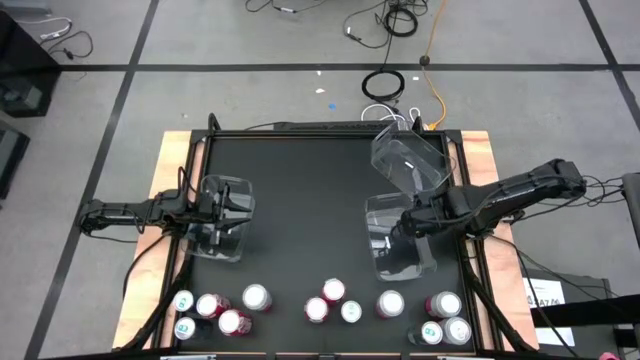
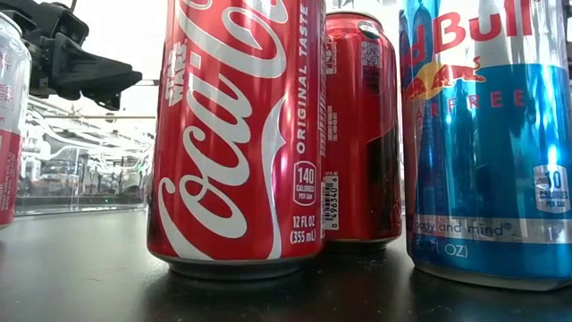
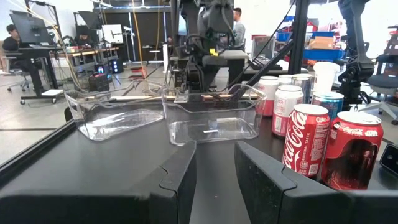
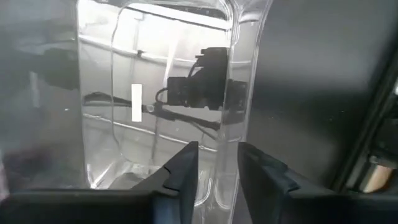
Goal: Sort soda cans
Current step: Move the transparent bins to the top of the table
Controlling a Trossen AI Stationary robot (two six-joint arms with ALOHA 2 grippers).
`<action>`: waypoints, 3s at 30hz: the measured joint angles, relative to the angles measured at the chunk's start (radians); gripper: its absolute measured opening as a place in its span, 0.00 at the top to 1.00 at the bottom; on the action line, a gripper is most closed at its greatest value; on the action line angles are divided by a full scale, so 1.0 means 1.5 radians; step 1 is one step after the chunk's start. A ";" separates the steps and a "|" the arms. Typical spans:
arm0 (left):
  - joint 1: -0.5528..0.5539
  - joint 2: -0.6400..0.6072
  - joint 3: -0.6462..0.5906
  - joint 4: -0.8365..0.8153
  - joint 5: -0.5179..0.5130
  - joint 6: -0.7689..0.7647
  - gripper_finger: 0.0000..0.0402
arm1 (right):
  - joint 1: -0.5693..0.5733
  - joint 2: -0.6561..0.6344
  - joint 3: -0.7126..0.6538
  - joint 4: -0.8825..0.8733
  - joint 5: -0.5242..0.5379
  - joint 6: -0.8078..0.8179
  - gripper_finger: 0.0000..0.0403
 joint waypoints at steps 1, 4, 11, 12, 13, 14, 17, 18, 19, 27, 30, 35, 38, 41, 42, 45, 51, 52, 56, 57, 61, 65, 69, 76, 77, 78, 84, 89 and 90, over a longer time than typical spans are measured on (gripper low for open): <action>0.000 0.000 0.000 0.000 0.000 0.000 0.70 | 0.002 0.000 -0.010 0.015 0.000 0.001 0.70; 0.000 0.000 0.000 0.000 0.000 0.000 0.70 | 0.004 0.000 -0.040 0.050 0.000 0.009 0.67; 0.000 0.000 0.000 0.000 0.000 0.000 0.70 | 0.004 0.000 -0.081 0.097 0.001 0.032 0.80; 0.000 0.000 0.000 0.000 0.000 0.000 0.70 | 0.004 0.000 -0.081 0.099 0.002 0.034 0.86; 0.000 0.000 0.000 0.000 0.000 0.000 0.70 | 0.004 0.000 -0.081 0.105 0.004 0.036 0.91; 0.000 0.000 0.000 0.000 0.000 0.000 0.70 | 0.004 0.000 -0.081 0.108 0.005 0.035 0.95; 0.000 0.000 0.000 0.000 0.000 0.000 0.70 | 0.003 0.000 -0.081 0.115 0.005 0.037 0.98; 0.000 0.000 0.000 0.000 0.000 0.000 0.70 | 0.003 0.000 -0.081 0.118 0.005 0.038 0.98; 0.000 0.000 0.000 0.000 0.000 0.000 0.70 | 0.003 0.000 -0.081 0.124 0.005 0.038 0.98; 0.000 0.000 0.000 0.000 0.000 0.000 0.70 | 0.003 -0.008 -0.081 0.153 0.001 0.041 0.99; 0.000 0.000 0.000 0.000 0.000 0.000 0.70 | 0.003 -0.028 -0.081 0.161 0.001 0.052 1.00; 0.000 0.000 0.000 0.000 0.000 0.000 0.70 | 0.003 -0.072 -0.059 0.143 0.005 0.060 1.00; 0.000 0.000 0.000 0.000 0.000 0.000 0.70 | 0.003 -0.084 -0.018 0.081 0.014 0.061 1.00; 0.000 0.000 0.000 0.000 0.000 0.000 0.70 | 0.003 -0.084 0.024 -0.014 0.022 0.072 1.00; 0.000 0.000 0.000 0.000 0.000 0.000 0.70 | 0.003 -0.083 0.035 -0.047 0.022 0.080 1.00; 0.000 0.000 0.000 0.000 0.000 0.000 0.70 | 0.003 -0.083 0.047 -0.114 0.020 0.106 1.00; 0.000 0.000 0.000 0.000 0.000 0.000 0.70 | 0.003 -0.078 0.019 -0.071 0.008 0.082 0.93; 0.000 0.000 0.000 0.000 0.000 0.000 0.70 | 0.003 -0.078 0.007 -0.056 0.003 0.082 0.91; 0.000 0.000 0.000 0.000 0.000 0.000 0.70 | 0.003 -0.078 -0.033 -0.036 0.001 0.088 0.80; 0.000 0.000 0.000 0.000 0.000 0.000 0.70 | 0.003 -0.078 -0.041 -0.031 0.001 0.089 0.77; 0.000 0.000 0.000 0.000 0.000 0.000 0.70 | 0.003 -0.078 -0.070 0.010 0.001 0.085 0.68; 0.000 0.000 0.000 0.000 0.000 0.000 0.70 | 0.003 -0.078 -0.107 0.060 0.001 0.084 0.64; 0.000 0.000 0.000 0.000 0.000 0.000 0.70 | 0.003 -0.075 -0.148 0.102 -0.003 0.101 0.69; 0.000 0.000 0.000 0.000 0.000 0.000 0.70 | 0.003 -0.053 -0.167 0.156 -0.040 0.113 0.97; 0.000 0.000 0.000 0.000 0.000 0.000 0.70 | 0.003 -0.050 -0.166 0.168 -0.032 0.124 0.98; 0.000 0.000 0.000 0.000 0.000 0.000 0.70 | 0.002 -0.048 -0.166 0.180 -0.020 0.133 0.98; 0.000 0.000 0.000 0.000 0.000 0.000 0.70 | -0.033 -0.048 -0.167 0.274 0.060 0.141 1.00; 0.000 0.000 0.000 0.000 0.000 0.000 0.70 | -0.073 -0.020 -0.163 0.363 0.055 0.108 1.00; 0.000 0.000 0.000 0.000 0.000 0.000 0.70 | -0.078 -0.005 -0.153 0.372 0.054 0.101 1.00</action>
